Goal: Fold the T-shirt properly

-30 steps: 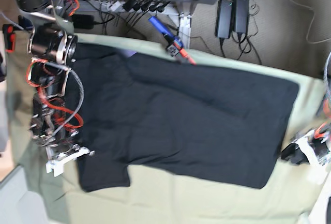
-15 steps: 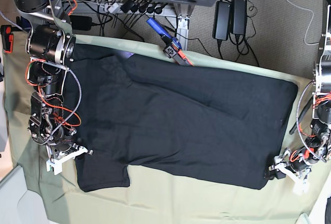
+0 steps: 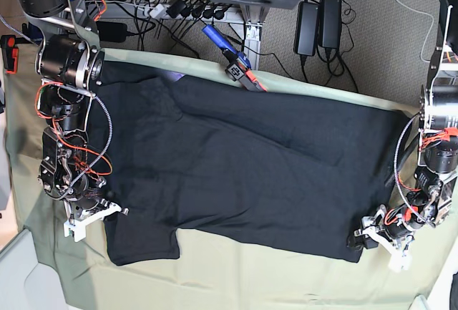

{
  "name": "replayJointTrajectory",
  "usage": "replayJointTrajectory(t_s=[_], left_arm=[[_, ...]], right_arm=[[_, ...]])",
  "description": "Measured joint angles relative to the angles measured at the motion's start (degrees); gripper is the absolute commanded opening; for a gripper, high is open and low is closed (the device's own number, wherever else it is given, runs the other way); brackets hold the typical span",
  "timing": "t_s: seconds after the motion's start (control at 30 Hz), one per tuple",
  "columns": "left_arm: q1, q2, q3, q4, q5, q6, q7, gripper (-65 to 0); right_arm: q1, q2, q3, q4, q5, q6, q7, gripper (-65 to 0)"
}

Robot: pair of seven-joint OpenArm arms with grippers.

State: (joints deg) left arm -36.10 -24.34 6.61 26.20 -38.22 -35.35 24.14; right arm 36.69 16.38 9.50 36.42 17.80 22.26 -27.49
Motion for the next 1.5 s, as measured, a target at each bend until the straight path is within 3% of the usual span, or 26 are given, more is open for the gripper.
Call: replayJointTrajectory(t_s=[0.07,0.1,0.17,0.33,0.53,0.67,0.9,1.17,1.3,1.5], left_arm=[[-0.17,-0.09,0.00,0.00,-0.96,-0.09,0.02,-62.0],[-0.26,-0.11,0.00,0.00,-1.03,-0.92,0.04,-65.0],[-0.28,-0.11,0.00,0.00,-1.03,-2.64,0.92,-65.0],[-0.48,-0.66,0.00,-0.02,-2.19,-2.69,1.40,-65.0],[-1.09,-3.02,0.00,1.09,-9.86,-2.84,9.44,-65.0],[-0.98,-3.80,0.00,1.25,-14.47,-2.86,16.35,-65.0],[-0.81,-6.60,0.02,1.77,-23.26,-3.13,24.76,-65.0],[3.63,-9.03,0.02,8.63,-30.47,-3.32,32.70,-65.0],[8.90,-10.14,0.02,14.86,-33.92,-3.45,37.07,-65.0],[12.94,-11.26,0.07,22.51,-36.04,-3.48,37.16,-65.0]], right_arm=[[0.00,0.02,0.00,0.00,-0.02,0.00,0.00,-65.0],[0.00,0.09,0.00,0.00,0.02,0.00,0.00,-65.0],[0.00,0.13,0.00,0.00,0.15,0.00,0.00,-65.0],[0.00,0.13,0.00,0.00,0.17,0.00,0.00,-65.0],[0.00,0.61,0.00,0.26,0.39,0.00,-1.55,-65.0],[-0.07,2.03,0.00,2.38,0.61,0.02,-5.42,-65.0],[-0.31,5.84,-0.02,6.99,8.63,0.26,-13.68,-65.0],[-0.57,7.89,-0.04,8.04,14.82,0.57,-21.29,-65.0],[-3.74,8.39,-0.04,10.45,18.08,1.05,-21.20,-65.0],[-11.45,8.37,-0.11,19.06,17.92,1.18,-21.22,-65.0]])
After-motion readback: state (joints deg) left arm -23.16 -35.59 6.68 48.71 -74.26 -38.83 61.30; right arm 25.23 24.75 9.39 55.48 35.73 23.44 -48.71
